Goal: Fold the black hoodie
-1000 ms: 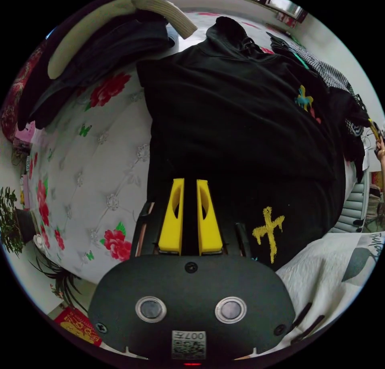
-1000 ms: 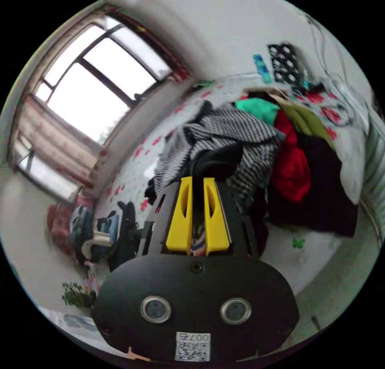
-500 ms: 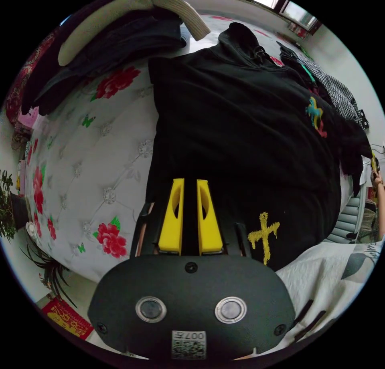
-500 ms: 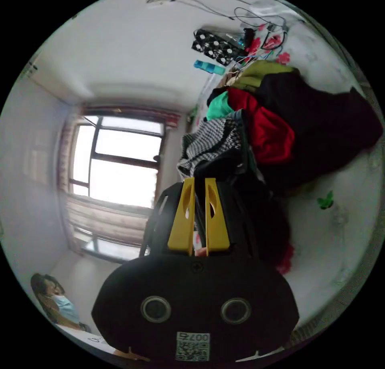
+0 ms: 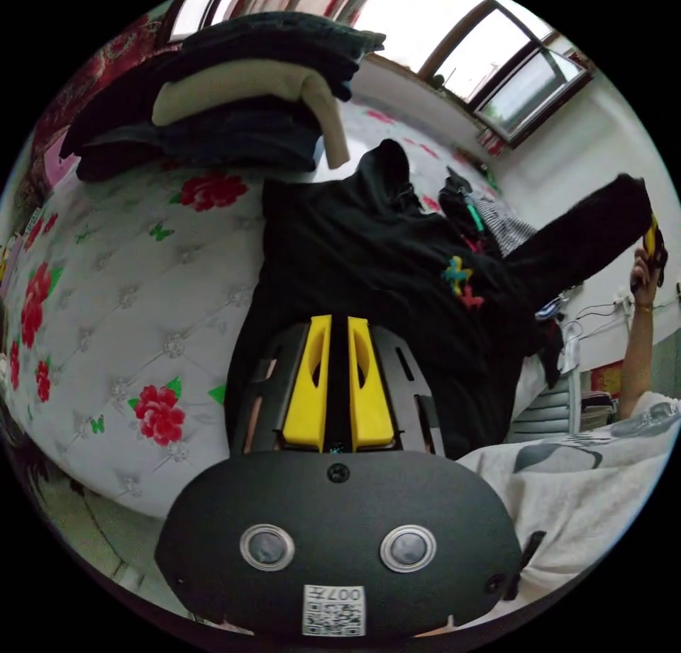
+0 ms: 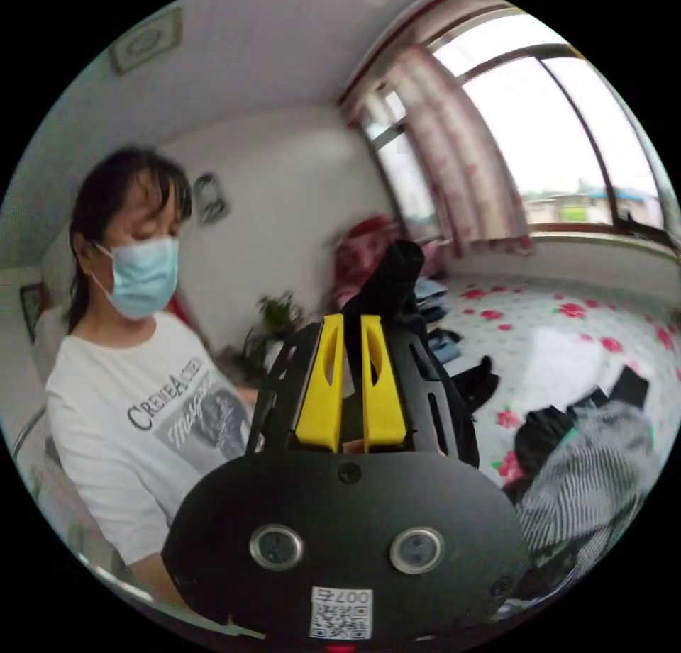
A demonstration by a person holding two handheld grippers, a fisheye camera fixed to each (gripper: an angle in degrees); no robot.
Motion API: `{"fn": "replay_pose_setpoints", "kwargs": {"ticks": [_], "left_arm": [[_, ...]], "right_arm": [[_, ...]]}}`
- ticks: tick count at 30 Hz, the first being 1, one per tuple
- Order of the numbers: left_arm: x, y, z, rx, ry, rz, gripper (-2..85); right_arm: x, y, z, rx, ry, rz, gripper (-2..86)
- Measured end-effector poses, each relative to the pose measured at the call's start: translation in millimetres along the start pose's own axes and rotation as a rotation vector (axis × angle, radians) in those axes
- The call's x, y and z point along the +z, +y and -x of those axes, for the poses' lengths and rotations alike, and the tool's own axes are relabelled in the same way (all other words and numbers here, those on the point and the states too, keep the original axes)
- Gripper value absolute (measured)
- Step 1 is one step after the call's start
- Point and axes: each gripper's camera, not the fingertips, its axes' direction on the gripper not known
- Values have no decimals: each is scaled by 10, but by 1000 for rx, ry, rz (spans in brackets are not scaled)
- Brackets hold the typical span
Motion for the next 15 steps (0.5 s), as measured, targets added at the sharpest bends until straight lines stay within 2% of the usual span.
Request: {"fn": "replay_pose_setpoints", "kwargs": {"ticks": [2, 4, 5, 7, 9, 11, 15], "left_arm": [[-107, 5, 75, -2, 47, -28, 58], [-160, 86, 269, -36, 50, -22, 63], [-162, 122, 338, -54, 43, -11, 63], [-183, 332, 667, -143, 19, 38, 62], [-217, 530, 933, -219, -30, 85, 56], [-297, 695, 1153, -256, -27, 110, 64], [-510, 751, 1405, -253, -70, 118, 73]], "right_arm": [[1355, -179, 329, -93, -170, 205, 46], [2305, -31, 510, -95, -314, 310, 49], [2874, 183, 590, -77, -404, 384, 51], [3581, 634, 612, 13, -440, 487, 54], [4052, 1168, 582, 99, -348, 586, 56], [4290, 1833, 450, 223, -138, 656, 58], [4174, 2530, 75, 461, 87, 668, 68]]}}
